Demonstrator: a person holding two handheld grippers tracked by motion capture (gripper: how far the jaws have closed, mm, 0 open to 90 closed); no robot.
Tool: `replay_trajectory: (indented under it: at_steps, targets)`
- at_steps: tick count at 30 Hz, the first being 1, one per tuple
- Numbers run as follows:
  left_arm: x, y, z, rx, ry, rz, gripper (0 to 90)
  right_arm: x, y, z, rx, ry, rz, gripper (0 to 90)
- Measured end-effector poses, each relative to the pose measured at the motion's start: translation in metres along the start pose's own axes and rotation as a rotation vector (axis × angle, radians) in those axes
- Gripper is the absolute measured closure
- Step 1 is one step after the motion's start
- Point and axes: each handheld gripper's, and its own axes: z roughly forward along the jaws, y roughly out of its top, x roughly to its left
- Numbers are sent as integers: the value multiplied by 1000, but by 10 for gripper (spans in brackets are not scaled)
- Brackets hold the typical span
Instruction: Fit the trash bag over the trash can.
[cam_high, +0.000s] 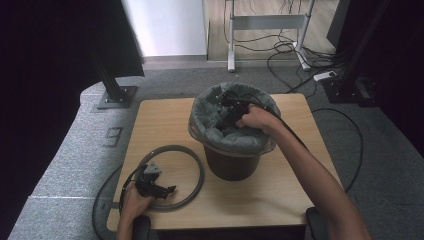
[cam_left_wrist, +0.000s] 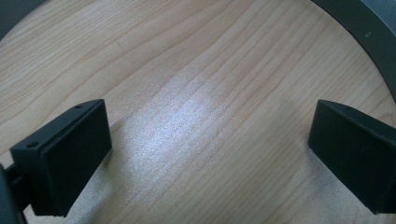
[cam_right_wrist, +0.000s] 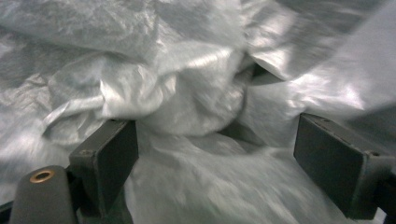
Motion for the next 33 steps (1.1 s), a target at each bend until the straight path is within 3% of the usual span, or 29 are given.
replay_trajectory:
  at_steps: [4,6,10,15,24,33]
  targets:
    - [0,0,0,-3,-1,1,0,2,3,18,75,-12,-28,138]
    - [0,0,0,-3,-1,0,0,3,6,11,20,-17,-19,140]
    - [0,0,0,2,7,0,0,1,8,-17,-76,16,-35,139]
    - [0,0,1,9,18,3,0,-7,4,-51,-160,14,-17,138]
    - [2,-2,1,8,27,-5,0,-19,-13,-97,-222,-30,32,135]
    - [3,-4,1,-1,33,-3,0,-38,-42,-128,-252,-87,101,134]
